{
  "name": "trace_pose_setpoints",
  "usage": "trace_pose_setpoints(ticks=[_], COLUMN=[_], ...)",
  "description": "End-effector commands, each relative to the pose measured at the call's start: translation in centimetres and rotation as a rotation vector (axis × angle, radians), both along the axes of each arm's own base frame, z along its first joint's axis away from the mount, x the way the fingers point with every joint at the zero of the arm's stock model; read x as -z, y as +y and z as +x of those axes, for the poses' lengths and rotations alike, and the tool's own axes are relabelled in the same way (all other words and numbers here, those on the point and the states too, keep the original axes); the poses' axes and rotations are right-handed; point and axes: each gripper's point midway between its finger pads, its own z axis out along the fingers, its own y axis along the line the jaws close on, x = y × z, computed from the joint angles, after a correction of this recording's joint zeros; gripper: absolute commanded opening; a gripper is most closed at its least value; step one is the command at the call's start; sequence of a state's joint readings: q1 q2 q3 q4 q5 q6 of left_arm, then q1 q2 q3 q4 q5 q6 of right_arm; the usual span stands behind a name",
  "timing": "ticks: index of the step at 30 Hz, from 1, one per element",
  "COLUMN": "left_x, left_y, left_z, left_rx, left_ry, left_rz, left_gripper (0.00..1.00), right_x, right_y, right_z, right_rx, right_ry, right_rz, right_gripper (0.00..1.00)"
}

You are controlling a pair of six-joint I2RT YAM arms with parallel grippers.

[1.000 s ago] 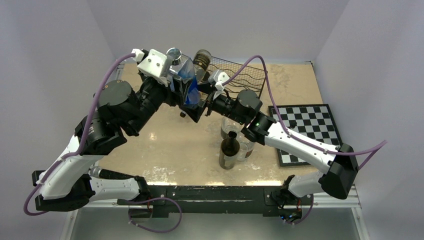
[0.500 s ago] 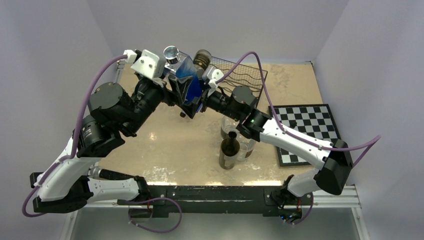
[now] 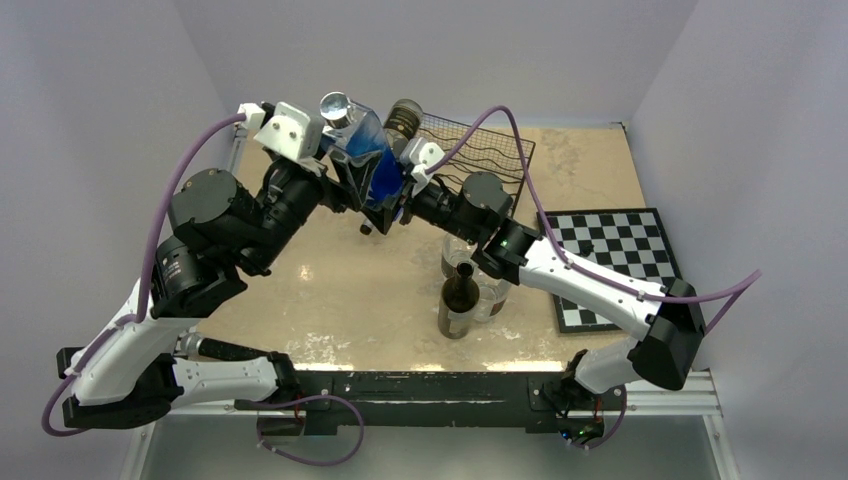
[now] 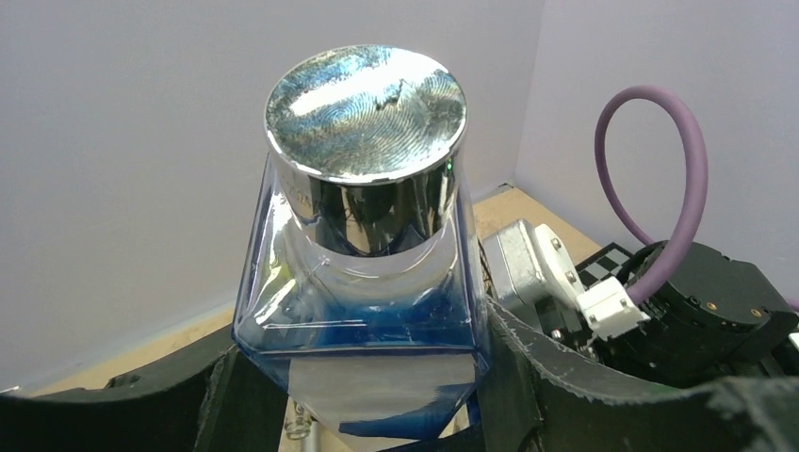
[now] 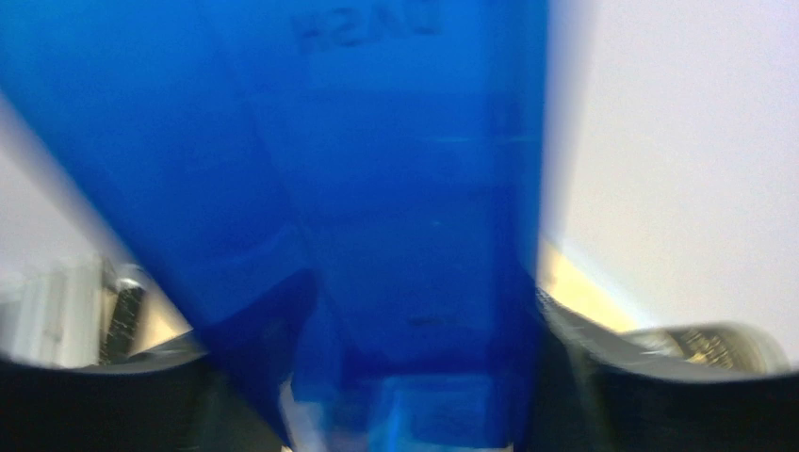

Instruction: Put the wine bottle on the wine rack

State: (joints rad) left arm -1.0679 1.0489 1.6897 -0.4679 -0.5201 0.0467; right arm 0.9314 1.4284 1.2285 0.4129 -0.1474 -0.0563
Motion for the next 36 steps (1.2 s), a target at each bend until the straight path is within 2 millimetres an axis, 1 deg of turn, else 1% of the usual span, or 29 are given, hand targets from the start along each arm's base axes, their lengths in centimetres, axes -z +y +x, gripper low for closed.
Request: trace_pose_setpoints(ticks=[1,4,5,7,8,9,10,13,14,15,17,20,24,27,29,31,33,36], left_x=[-7.8,-7.5,-7.4,-7.0,-6.7,-6.3,-5.9,-4.8,-4.4,-4.1,-3.4,-2.6,-2.0,-2.6,-3.3,-4.3,-4.8,-5.0], left_y=[4.0,4.7,4.8,5.0,4.9,4.9,4.8,4.6,4.5,4.5,4.7,6.3,7.1,8.2,8.7,8.7,8.7,9.4], left_z=[-2.1,-2.0,-2.0,-1.9,-1.9,-1.8,-1.8,-1.6,-1.5,-1.4,-1.1,-0.8,-1.6,-2.4,-3.0,-4.1,-4.8,-4.9], left_rx=[-0.007,-0.034,-0.039,-0.048,-0.050,-0.052,-0.053,-0.056,-0.061,-0.067,-0.087,-0.160,-0.135,-0.122,-0.103,-0.042,0.002,-0.014], left_ry=[-0.171,-0.166,-0.164,-0.157,-0.150,-0.142,-0.134,-0.110,-0.099,-0.095,-0.101,-0.108,-0.112,-0.099,-0.096,-0.111,-0.132,-0.106], left_rz=[-0.269,-0.274,-0.276,-0.265,-0.258,-0.249,-0.237,-0.210,-0.194,-0.181,-0.111,-0.045,-0.005,-0.059,-0.102,-0.121,-0.082,-0.061], left_gripper=[0.00,0.00,0.00,0.07,0.13,0.20,0.29,0.61,0.70,0.76,0.85,0.95,0.97,0.97,0.97,0.97,0.98,0.98], right_x=[-2.8,-3.8,-4.3,-5.5,-6.3,-7.0,-7.7,-9.8,-10.5,-11.1,-12.5,-14.0,-15.2,-15.4,-15.5,-15.3,-15.6,-16.0], right_y=[-2.0,-3.1,-3.5,-4.4,-4.9,-5.3,-5.6,-6.9,-7.3,-7.7,-8.1,-9.4,-11.3,-12.6,-13.2,-13.3,-13.7,-13.8], right_z=[1.6,2.7,3.1,3.5,3.6,3.7,3.7,3.8,3.8,3.7,3.4,3.4,3.7,4.0,3.9,3.8,3.7,3.4], right_rx=[0.128,0.220,0.255,0.313,0.340,0.356,0.373,0.429,0.445,0.461,0.471,0.505,0.557,0.617,0.642,0.657,0.690,0.714], right_ry=[-0.049,-0.085,-0.108,-0.161,-0.185,-0.211,-0.238,-0.318,-0.340,-0.369,-0.440,-0.496,-0.547,-0.615,-0.682,-0.777,-0.853,-0.960], right_rz=[0.012,-0.011,-0.011,-0.008,-0.004,-0.008,-0.010,-0.018,-0.018,-0.022,-0.029,-0.060,-0.098,-0.142,-0.180,-0.254,-0.304,-0.377], right_gripper=[0.42,0.07,0.00,0.00,0.00,0.00,0.00,0.00,0.00,0.00,0.00,0.00,0.00,0.00,0.00,0.00,0.00,0.00])
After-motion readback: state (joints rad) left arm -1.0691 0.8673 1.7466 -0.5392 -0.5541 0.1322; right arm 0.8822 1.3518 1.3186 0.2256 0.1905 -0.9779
